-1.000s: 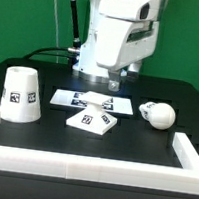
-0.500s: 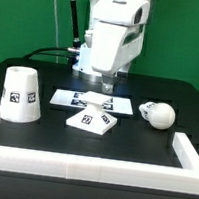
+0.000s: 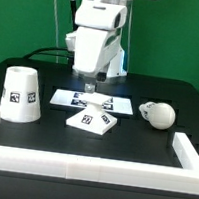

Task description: Assemble lamp

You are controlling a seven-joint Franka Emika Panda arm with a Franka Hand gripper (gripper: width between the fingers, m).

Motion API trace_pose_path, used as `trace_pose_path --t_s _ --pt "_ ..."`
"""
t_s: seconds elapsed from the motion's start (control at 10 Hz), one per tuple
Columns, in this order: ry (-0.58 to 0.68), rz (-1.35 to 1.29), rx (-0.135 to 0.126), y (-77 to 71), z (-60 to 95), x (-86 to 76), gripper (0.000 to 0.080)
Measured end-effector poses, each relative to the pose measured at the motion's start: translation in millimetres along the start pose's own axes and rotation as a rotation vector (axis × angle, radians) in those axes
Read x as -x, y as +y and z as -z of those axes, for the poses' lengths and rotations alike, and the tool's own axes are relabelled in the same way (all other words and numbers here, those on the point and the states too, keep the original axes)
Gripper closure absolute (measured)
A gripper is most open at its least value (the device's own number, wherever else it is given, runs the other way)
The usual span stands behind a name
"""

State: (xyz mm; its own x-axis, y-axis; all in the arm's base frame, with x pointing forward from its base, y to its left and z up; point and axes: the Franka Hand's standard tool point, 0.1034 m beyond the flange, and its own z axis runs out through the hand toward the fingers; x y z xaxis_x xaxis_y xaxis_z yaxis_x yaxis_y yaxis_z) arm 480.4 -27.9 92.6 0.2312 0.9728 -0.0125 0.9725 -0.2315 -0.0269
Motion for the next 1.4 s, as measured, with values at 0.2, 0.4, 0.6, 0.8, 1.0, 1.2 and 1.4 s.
trace_pose_path --t_s 0.2,0.4,0.6,0.8,1.0,1.2,1.4 --pt "-0.002 -0.036 -0.015 -10.1 -7.5 4.2 0.0100" --pt "-0.006 -0.161 -0.025 -16.2 -10.8 0.4 0.0100" --pt "-0.007 -0.185 -0.027 -16.6 -11.9 1.4 0.0100" --pt "-0.005 -0.195 -0.025 -18.0 -13.5 1.3 0.0100" --pt "-0.001 -0.207 -0.024 -33.0 -24.2 2.5 0.0100" --pt "-0.003 -0.207 -0.034 -35.8 -28.5 3.6 0.0100" --pt "-0.001 -0.211 -0.037 -41.4 -35.8 2.7 0.0100"
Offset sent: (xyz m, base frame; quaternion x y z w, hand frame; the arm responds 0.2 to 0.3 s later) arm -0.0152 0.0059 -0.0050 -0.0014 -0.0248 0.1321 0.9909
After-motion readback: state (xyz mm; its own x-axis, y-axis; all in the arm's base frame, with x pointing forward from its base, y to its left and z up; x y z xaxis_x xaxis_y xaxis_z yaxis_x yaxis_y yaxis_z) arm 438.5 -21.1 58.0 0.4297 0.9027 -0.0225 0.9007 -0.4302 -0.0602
